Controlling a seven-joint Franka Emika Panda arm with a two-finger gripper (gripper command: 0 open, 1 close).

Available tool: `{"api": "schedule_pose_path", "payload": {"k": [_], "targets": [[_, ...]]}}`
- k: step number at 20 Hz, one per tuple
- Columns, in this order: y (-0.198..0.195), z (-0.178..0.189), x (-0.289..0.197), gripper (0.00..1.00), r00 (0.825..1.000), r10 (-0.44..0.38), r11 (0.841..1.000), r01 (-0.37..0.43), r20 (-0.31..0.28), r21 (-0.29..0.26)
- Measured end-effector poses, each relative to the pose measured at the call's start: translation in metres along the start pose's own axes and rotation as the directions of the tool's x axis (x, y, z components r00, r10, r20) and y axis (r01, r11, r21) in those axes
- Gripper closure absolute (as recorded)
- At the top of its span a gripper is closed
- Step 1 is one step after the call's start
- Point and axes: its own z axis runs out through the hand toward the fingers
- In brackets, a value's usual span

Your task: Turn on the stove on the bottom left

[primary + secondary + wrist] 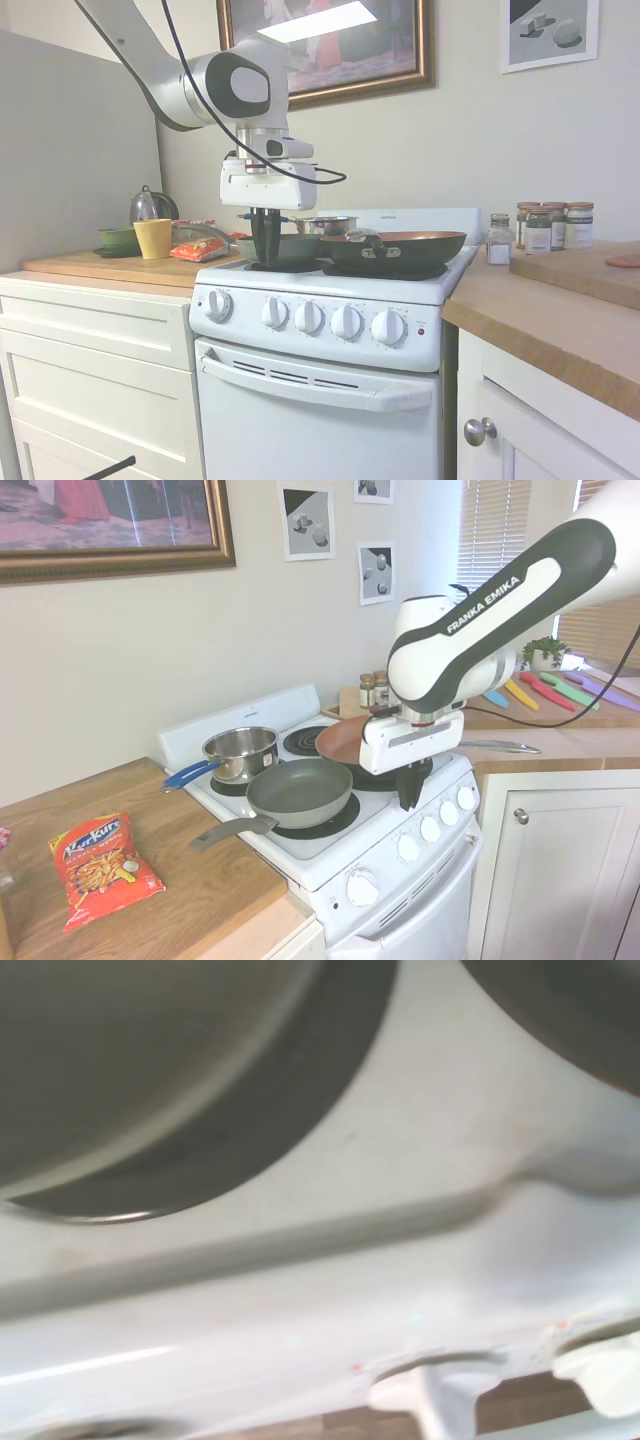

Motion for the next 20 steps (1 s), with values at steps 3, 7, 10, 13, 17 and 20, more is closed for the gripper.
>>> {"api": "schedule_pose_path", "payload": {"k": [3,7,10,13,17,20], "targets": [[0.003,0.012,0.007,1.0,1.0,0.01,1.0,-0.01,0.003,-0.01],[0.008,0.023,0.014,1.0,1.0,0.02,1.0,-0.02,0.005,-0.019],[0.009,0.032,0.017,1.0,1.0,0.024,0.999,-0.024,0.008,-0.027],[0.01,0.041,0.018,1.0,1.0,0.026,0.999,-0.025,0.014,-0.036],[0.01,0.046,0.019,1.0,1.0,0.026,0.999,-0.025,0.015,-0.04],[0.009,0.049,0.018,1.0,1.0,0.019,0.999,-0.018,0.016,-0.046]]}}
